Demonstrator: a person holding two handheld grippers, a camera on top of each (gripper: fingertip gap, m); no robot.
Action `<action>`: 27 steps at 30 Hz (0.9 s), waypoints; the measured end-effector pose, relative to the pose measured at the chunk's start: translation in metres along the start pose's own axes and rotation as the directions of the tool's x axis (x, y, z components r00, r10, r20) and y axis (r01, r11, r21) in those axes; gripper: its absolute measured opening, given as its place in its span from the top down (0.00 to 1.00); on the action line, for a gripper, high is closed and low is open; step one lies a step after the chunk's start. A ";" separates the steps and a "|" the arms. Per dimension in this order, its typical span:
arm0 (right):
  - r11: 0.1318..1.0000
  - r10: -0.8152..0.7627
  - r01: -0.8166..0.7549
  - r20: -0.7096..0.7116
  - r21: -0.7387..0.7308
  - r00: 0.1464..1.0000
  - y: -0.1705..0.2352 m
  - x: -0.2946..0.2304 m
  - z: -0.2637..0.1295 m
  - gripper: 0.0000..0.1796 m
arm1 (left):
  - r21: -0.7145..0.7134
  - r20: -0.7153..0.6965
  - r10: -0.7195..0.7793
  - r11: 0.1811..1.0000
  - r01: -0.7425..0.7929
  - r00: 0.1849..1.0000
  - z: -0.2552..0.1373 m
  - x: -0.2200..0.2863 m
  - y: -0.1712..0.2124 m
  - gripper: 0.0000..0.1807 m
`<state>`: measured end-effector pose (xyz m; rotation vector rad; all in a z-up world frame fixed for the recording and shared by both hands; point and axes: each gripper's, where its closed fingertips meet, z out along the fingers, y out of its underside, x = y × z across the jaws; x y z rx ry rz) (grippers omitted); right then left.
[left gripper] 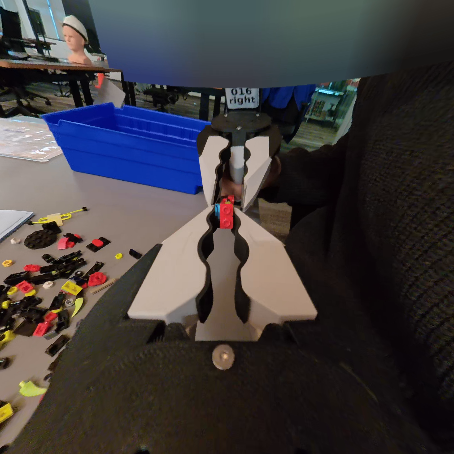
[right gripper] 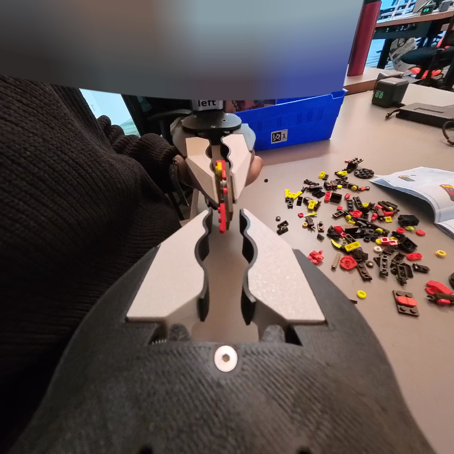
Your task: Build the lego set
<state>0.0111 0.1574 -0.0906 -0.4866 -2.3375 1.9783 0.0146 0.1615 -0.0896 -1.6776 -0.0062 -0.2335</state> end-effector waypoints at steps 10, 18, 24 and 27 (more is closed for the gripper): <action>0.998 0.004 -0.003 -0.009 0.055 1.000 -0.011 -0.001 -0.002 0.95 | 0.081 -0.061 -0.106 0.990 0.111 0.992 -0.003 0.001 -0.011 0.96; 0.964 -0.241 0.264 -0.319 0.031 0.917 -0.022 0.031 -0.018 0.72 | 0.025 0.062 -0.514 0.857 0.514 0.855 0.004 -0.043 0.026 0.97; 0.914 -0.394 0.317 -0.369 -0.253 0.842 0.015 0.048 -0.005 0.78 | 0.125 -0.140 -0.864 0.468 0.875 0.483 0.007 -0.054 0.037 0.97; 0.910 -0.402 0.323 -0.353 -0.262 0.845 0.018 0.046 -0.004 0.80 | 0.121 -0.158 -0.880 0.433 0.893 0.448 0.008 -0.053 0.038 0.96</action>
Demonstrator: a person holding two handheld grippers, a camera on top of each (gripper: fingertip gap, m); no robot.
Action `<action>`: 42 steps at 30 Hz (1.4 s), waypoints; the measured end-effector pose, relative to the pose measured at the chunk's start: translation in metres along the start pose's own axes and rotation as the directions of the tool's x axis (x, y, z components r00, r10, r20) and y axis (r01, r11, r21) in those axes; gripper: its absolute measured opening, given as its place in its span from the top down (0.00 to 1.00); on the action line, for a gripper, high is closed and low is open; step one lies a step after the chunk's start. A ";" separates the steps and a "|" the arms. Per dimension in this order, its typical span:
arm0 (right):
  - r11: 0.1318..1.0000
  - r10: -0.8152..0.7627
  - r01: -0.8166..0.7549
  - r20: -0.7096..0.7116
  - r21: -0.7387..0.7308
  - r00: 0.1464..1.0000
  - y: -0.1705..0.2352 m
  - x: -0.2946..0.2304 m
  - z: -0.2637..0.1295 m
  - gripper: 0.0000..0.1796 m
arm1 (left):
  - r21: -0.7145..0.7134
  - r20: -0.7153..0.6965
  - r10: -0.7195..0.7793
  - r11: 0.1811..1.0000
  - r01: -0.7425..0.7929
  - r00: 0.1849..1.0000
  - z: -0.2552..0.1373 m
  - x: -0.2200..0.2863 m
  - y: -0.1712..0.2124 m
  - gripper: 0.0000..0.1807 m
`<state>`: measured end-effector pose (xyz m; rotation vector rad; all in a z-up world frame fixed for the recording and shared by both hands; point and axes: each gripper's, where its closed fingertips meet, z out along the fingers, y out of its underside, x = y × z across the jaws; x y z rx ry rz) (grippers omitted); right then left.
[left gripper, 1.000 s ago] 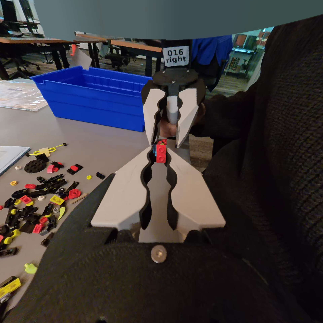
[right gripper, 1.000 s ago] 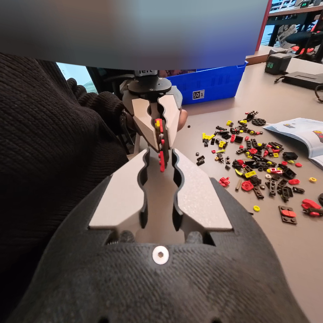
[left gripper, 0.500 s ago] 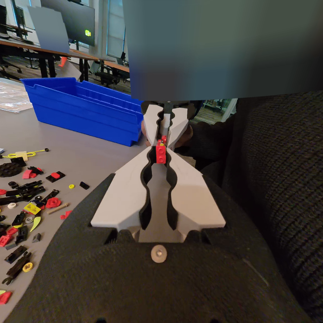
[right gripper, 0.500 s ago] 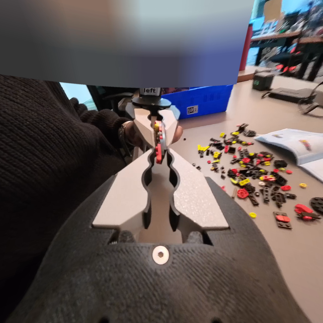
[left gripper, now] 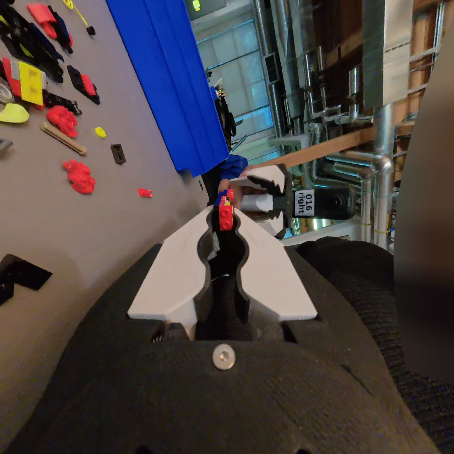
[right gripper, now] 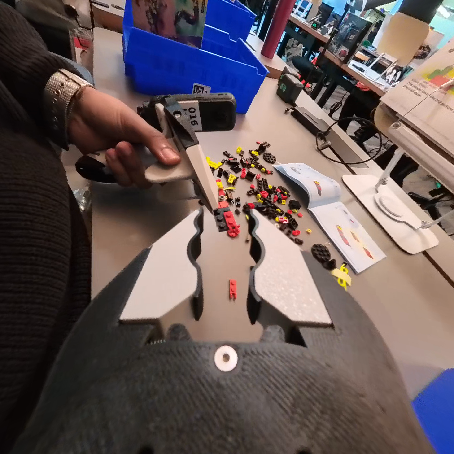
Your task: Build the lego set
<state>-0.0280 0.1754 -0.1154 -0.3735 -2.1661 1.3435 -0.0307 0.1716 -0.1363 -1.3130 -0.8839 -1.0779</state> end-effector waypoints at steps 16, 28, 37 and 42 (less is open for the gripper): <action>0.988 0.099 -0.086 0.099 -0.131 0.990 0.027 -0.012 0.010 0.92 | -0.061 0.058 0.001 0.998 0.003 0.998 0.002 -0.009 0.010 0.96; 0.947 0.250 -0.210 0.148 -0.242 0.957 0.051 -0.015 0.012 0.92 | -0.076 0.300 0.174 0.984 -0.159 0.938 -0.011 -0.032 -0.006 0.77; 0.916 0.268 -0.189 0.192 -0.353 0.944 0.074 -0.027 0.014 0.92 | -0.128 0.377 0.324 0.946 -0.297 0.868 -0.015 -0.033 -0.013 0.77; 0.890 0.311 -0.213 0.195 -0.403 0.930 0.086 -0.028 0.014 0.92 | -0.104 0.349 0.283 0.959 -0.263 0.894 -0.014 -0.031 -0.013 0.79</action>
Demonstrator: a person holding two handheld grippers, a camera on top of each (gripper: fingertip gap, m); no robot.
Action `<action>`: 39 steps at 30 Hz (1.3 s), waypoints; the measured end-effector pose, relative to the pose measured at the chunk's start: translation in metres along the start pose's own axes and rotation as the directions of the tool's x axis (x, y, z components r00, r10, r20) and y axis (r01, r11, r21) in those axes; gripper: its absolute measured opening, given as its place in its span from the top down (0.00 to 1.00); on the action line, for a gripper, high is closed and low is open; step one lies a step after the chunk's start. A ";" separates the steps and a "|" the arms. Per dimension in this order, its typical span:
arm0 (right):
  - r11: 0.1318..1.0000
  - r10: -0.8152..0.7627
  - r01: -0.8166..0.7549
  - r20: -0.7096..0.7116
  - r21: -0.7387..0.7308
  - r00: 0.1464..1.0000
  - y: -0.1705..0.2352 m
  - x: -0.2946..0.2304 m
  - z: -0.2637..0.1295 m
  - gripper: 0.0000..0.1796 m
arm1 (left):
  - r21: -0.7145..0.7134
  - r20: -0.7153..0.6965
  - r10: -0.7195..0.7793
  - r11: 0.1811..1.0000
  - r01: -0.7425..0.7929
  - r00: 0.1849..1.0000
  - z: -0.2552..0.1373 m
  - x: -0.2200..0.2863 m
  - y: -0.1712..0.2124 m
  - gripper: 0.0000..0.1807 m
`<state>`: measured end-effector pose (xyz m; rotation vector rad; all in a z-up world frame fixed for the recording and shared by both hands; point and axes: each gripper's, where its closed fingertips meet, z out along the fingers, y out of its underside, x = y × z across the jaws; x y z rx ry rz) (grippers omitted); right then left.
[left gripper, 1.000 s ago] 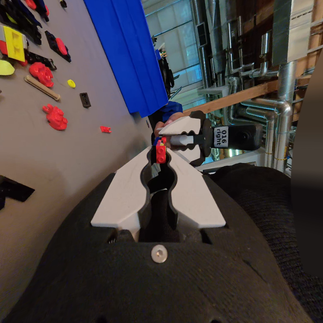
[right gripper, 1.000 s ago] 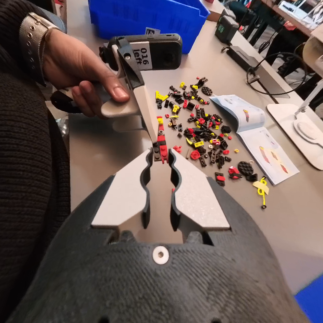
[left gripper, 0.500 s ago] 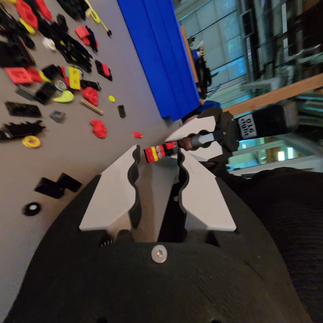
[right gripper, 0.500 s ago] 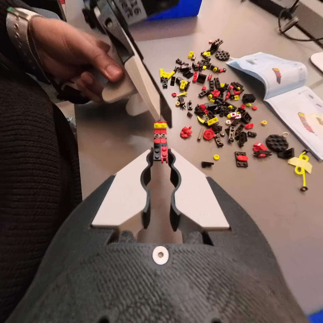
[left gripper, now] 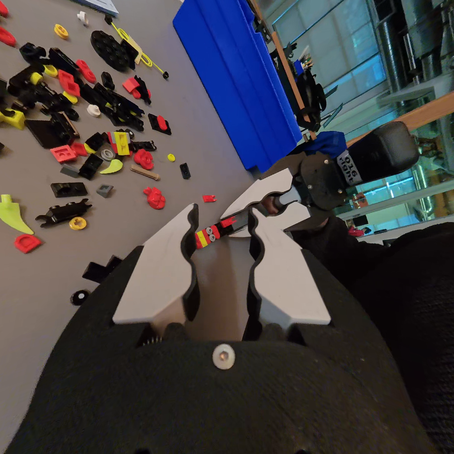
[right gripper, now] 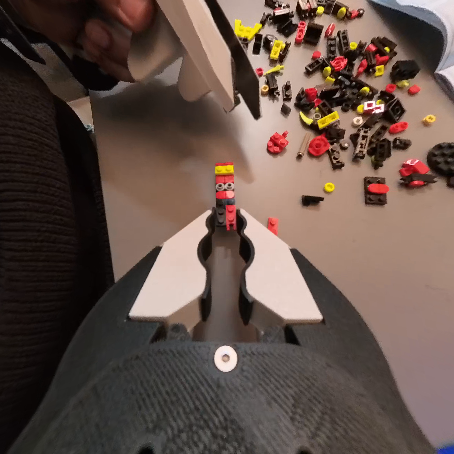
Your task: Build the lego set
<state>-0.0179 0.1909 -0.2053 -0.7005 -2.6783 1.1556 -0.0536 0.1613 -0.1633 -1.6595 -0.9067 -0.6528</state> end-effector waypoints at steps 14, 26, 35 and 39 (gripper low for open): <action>0.997 0.039 -0.051 -0.184 -0.060 0.982 0.014 0.043 -0.004 0.92 | -0.025 -0.019 0.002 1.000 -0.003 1.000 -0.002 0.004 0.005 0.80; 0.999 -0.046 0.047 -0.051 0.018 0.998 -0.008 0.007 -0.014 0.98 | -0.181 0.122 0.265 0.954 -0.241 0.957 0.005 -0.005 0.025 0.82; 0.956 -0.271 0.255 -0.108 -0.145 0.956 0.006 0.000 -0.004 0.98 | -0.273 0.158 0.443 0.879 -0.392 0.883 0.016 -0.005 0.038 0.75; 0.957 -0.266 0.250 -0.104 -0.145 0.958 0.006 0.001 -0.004 0.98 | -0.279 0.165 0.456 0.872 -0.402 0.875 0.016 -0.009 0.037 0.72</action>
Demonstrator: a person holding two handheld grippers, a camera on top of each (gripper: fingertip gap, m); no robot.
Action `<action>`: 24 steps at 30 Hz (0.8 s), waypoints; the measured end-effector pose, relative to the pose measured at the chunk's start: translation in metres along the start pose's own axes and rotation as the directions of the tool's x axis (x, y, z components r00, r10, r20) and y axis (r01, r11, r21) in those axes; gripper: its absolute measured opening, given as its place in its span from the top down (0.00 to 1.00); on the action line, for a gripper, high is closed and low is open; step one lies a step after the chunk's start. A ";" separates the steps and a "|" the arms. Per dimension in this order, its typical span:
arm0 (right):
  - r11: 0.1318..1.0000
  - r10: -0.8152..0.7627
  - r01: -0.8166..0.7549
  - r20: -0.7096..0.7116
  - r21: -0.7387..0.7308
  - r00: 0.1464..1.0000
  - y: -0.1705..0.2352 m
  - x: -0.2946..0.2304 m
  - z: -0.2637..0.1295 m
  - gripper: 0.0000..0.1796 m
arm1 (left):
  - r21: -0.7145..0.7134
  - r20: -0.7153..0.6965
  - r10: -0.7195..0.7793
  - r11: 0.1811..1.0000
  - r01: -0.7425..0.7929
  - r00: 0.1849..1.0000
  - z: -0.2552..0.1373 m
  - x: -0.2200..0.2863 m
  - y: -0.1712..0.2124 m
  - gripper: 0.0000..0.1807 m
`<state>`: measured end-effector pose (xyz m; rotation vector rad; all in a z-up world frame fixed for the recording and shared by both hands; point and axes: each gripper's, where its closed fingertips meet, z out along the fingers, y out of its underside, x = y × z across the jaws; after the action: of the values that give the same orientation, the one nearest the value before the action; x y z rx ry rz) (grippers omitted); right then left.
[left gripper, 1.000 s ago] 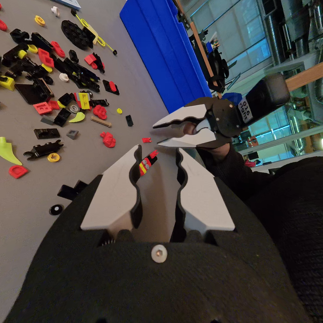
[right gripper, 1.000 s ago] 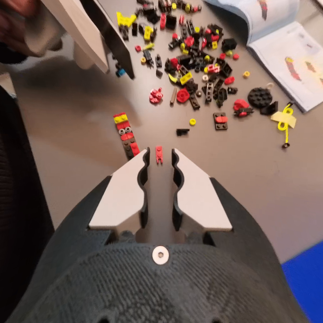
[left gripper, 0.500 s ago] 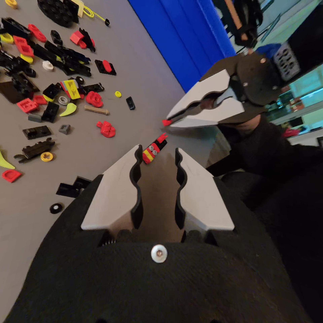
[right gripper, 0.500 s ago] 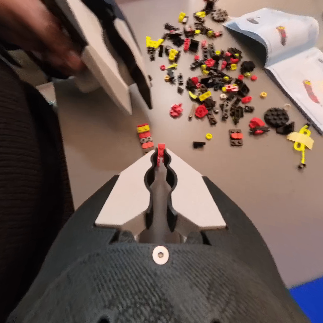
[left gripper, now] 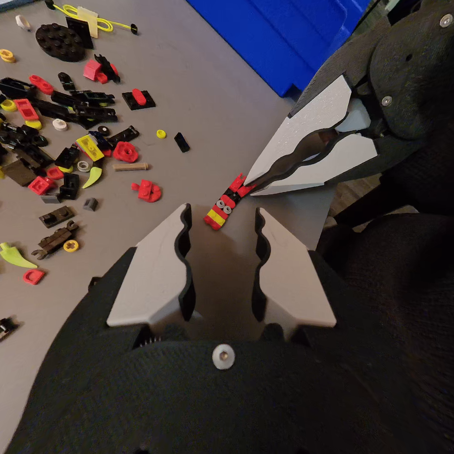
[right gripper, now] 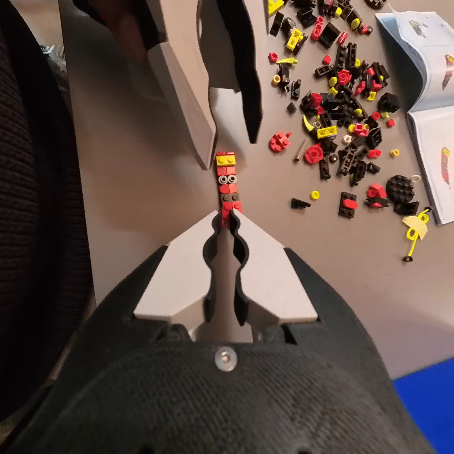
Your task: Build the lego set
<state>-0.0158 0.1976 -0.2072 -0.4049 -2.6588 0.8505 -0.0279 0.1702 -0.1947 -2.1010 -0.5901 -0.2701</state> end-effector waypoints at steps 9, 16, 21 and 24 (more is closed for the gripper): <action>0.999 -0.050 0.050 -0.007 -0.008 0.999 0.003 0.004 -0.002 0.96 | -0.090 -0.057 0.193 0.976 -0.197 0.980 0.018 0.009 -0.002 0.67; 0.999 -0.031 0.032 -0.017 0.042 0.999 0.006 0.007 -0.012 0.93 | -0.159 -0.113 0.408 0.893 -0.422 0.906 0.035 0.012 0.002 0.67; 1.000 0.024 -0.024 0.006 0.017 1.000 0.019 0.007 -0.012 0.93 | -0.159 -0.122 0.390 0.900 -0.406 0.913 0.037 0.007 0.003 0.75; 0.997 0.066 -0.067 0.041 0.025 0.997 0.023 0.005 -0.010 0.92 | -0.167 -0.150 0.367 0.906 -0.390 0.918 0.038 0.008 0.005 0.79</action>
<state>-0.0130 0.2224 -0.2125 -0.4779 -2.6808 0.9214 -0.0198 0.2015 -0.2162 -2.3169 -0.0786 -0.2298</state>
